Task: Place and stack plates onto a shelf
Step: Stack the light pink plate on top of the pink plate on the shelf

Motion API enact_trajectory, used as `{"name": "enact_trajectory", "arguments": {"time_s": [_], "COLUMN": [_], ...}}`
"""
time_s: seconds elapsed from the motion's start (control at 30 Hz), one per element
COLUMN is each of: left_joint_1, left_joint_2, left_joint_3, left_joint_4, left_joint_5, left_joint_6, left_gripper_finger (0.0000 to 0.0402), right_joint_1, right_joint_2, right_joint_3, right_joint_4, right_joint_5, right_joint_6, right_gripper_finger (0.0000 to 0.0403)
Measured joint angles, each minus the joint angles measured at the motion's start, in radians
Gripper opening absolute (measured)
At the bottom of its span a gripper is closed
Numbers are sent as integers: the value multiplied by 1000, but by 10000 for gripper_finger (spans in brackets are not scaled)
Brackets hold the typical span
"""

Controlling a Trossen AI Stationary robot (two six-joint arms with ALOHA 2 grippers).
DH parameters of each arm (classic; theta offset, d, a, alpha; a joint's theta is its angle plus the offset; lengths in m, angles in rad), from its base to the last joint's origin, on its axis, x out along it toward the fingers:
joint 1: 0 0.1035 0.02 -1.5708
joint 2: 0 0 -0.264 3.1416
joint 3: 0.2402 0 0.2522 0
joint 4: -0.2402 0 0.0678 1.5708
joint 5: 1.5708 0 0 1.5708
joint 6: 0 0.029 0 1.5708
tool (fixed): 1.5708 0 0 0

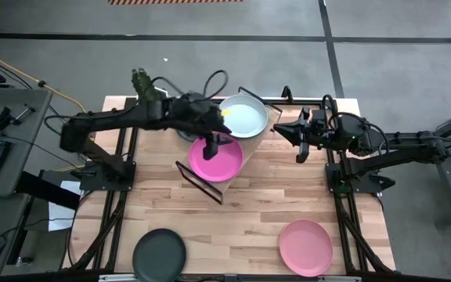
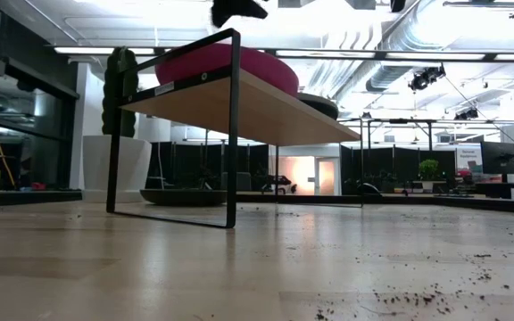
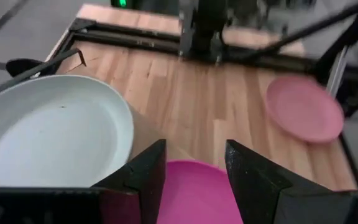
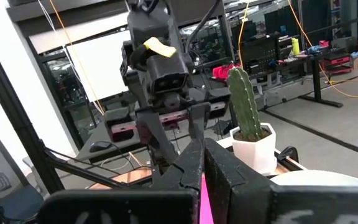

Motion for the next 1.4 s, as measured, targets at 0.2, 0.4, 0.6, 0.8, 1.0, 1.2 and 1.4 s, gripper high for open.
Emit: {"name": "enact_trajectory", "arguments": {"time_s": [0.2, 0.4, 0.6, 0.8, 1.0, 1.2, 1.4], "left_joint_1": [1, -1, -1, -2, -2, -2, -2], "left_joint_2": [-204, -444, -619, -670, -667, -666, -666], "left_joint_3": [-347, -575, -699, -725, -726, -726, -726], "left_joint_4": [340, 659, 724, 710, 698, 672, 666], "left_joint_5": [-19, -47, -137, -145, -145, -141, -141], "left_joint_6": [-186, -280, -340, -364, -359, -367, -367], "left_gripper_finger": [154, 154, 154, 154, 154, 154, 154], "right_joint_1": [0, 0, 0, 0, 0, 0, 39], "right_joint_2": [0, 0, 0, 0, 0, -2, 2], "right_joint_3": [0, 0, 0, 0, 0, 0, 0], "right_joint_4": [-11, -11, -12, -12, -12, -74, -280], "right_joint_5": [0, -1, -2, -2, -2, -135, -308], "right_joint_6": [0, 12, 16, 27, 38, 318, 468], "right_gripper_finger": [0, 0, 0, 0, 0, 8, 51]}}
